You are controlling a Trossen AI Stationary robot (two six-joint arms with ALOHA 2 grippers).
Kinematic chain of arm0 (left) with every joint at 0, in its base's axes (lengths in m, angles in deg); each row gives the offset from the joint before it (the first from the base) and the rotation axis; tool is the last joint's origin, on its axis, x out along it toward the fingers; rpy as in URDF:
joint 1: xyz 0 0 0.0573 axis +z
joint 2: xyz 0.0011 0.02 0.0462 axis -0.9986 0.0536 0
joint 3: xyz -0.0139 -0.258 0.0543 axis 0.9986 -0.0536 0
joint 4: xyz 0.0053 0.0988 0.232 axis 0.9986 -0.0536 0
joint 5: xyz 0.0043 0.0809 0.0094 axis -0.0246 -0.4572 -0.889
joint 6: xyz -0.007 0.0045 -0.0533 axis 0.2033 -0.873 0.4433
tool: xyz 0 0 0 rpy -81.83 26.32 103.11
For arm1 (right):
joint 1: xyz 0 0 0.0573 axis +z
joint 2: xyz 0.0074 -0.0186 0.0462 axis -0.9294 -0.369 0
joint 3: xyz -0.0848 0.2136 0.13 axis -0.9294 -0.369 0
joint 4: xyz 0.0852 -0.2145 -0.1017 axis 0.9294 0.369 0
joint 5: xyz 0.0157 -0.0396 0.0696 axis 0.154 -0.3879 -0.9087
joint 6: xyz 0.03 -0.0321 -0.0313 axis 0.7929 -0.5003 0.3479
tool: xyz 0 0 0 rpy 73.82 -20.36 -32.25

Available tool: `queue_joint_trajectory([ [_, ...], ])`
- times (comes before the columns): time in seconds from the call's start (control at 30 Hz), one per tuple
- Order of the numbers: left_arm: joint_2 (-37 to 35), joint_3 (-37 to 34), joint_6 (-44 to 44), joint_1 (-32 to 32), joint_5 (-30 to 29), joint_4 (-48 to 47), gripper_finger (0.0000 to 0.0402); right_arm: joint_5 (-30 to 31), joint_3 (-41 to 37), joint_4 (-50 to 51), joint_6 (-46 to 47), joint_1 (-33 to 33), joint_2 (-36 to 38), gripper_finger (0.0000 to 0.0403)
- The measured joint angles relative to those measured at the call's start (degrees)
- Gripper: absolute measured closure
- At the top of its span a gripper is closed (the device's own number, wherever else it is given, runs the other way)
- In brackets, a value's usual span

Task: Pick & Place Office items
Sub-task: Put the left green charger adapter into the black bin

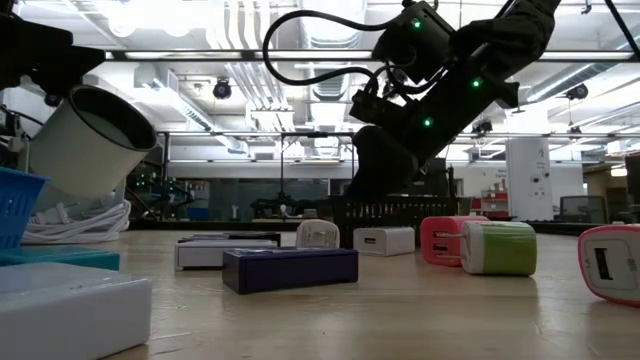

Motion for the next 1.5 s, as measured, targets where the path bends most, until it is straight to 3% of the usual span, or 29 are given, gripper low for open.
queue_joint_trajectory([
  [0.2, 0.0, 0.0, 0.0, 0.0, 0.0, 0.0, 0.0177, -0.3, 0.0, 0.1, 0.1, 0.5, 3.3, 0.0188],
  [0.47, 0.0, 0.0, 0.0, 0.0, 0.0, 0.0, 0.0177, -2.8, 0.0, 3.9, 0.9, 3.1, 13.0, 0.0188],
  [0.83, 0.0, 0.0, 0.0, 0.0, 0.0, 0.0, 0.0177, -3.0, 0.0, 14.6, 2.8, 12.9, 24.1, 0.0188],
  [1.23, 0.0, 0.0, 0.0, 0.0, 0.0, 0.0, 0.0177, 1.5, -0.3, 16.0, 3.5, 22.5, 21.1, 0.0188],
  [1.5, 0.0, 0.0, 0.0, 0.0, 0.0, 0.0, 0.0177, 4.5, 0.2, 9.0, 3.6, 24.7, 16.3, 0.0188],
])
